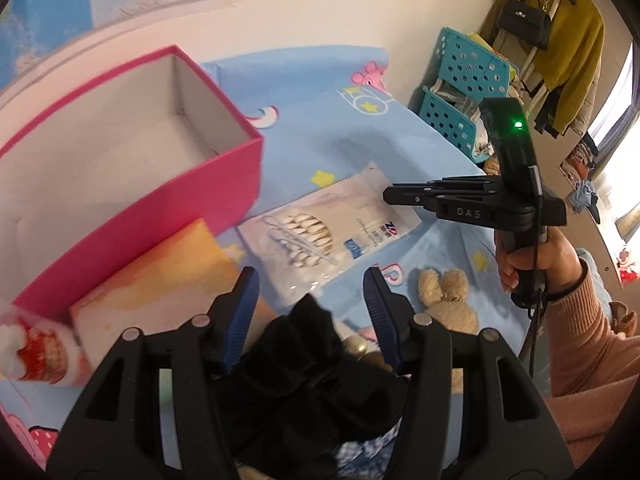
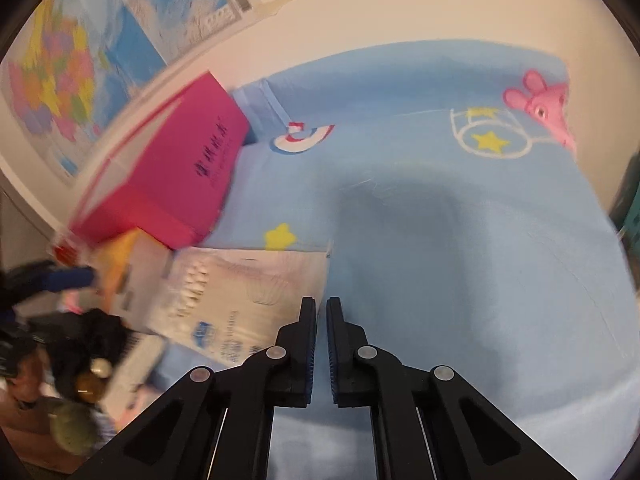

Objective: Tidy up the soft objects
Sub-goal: 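Carry the cotton-swab bag in the right gripper over the pink box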

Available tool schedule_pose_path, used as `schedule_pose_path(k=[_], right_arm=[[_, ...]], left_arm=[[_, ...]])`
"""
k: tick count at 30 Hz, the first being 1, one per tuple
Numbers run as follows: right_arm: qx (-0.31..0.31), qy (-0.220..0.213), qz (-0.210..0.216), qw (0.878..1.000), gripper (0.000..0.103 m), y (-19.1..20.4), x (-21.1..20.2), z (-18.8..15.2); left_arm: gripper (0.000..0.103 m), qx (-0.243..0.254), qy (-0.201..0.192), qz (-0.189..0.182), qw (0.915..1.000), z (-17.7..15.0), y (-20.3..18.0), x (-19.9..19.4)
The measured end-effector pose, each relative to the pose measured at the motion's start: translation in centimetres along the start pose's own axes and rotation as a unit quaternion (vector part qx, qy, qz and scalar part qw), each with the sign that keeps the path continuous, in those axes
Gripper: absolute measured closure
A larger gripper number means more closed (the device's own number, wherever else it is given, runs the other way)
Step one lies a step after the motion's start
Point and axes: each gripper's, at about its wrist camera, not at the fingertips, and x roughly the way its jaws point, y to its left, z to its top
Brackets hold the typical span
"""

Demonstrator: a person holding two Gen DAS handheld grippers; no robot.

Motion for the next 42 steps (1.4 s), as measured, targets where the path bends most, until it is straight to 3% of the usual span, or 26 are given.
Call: schedule_pose_path(k=[2, 7, 15, 18, 21, 24, 27, 31, 34, 42], right_arm=[[-0.016, -0.006, -0.035, 0.999, 0.099, 0.2, -0.6, -0.2], [-0.008, -0.019, -0.062, 0.998, 0.099, -1.3, -1.5, -0.7], [0.017, -0.036, -0.053, 0.998, 0.099, -3.5, -2.5, -1.4], [0.022, -0.042, -0.044, 0.998, 0.098, -3.8, -2.5, -1.6], [0.039, -0.047, -0.020, 0.998, 0.096, -4.3, -2.6, -1.7], [0.052, -0.047, 0.009, 0.998, 0.088, -4.7, -2.5, -1.7], [0.060, -0.050, 0.042, 0.996, 0.067, -4.6, -2.6, -1.7], [0.042, -0.046, 0.042, 0.997, 0.068, -3.7, -2.2, -1.6], [0.040, -0.041, 0.044, 0.997, 0.084, -3.5, -2.1, -1.6], [0.032, -0.076, 0.060, 0.995, 0.084, -1.8, -4.7, -1.5]], left_arm=[[0.047, -0.001, 0.012, -0.002, 0.9999, 0.5, -0.3, 0.9], [0.047, -0.014, 0.043, -0.015, 0.9989, 1.3, -0.9, 2.8], [0.047, -0.041, 0.120, -0.004, 0.9919, 2.6, -1.9, 7.1], [0.047, -0.041, 0.139, 0.026, 0.9890, 3.1, -2.4, 8.5], [0.044, -0.047, 0.161, 0.016, 0.9856, 3.3, -2.8, 9.8], [0.037, -0.051, 0.153, 0.018, 0.9867, 3.6, -3.2, 10.0], [0.033, -0.042, 0.153, 0.011, 0.9872, 3.8, -3.5, 10.1], [0.033, -0.057, 0.143, -0.018, 0.9879, 4.1, -2.9, 9.8], [0.034, -0.065, 0.130, -0.040, 0.9885, 4.0, -2.4, 9.0], [0.035, -0.058, 0.070, -0.054, 0.9944, 3.6, -2.9, 4.9]])
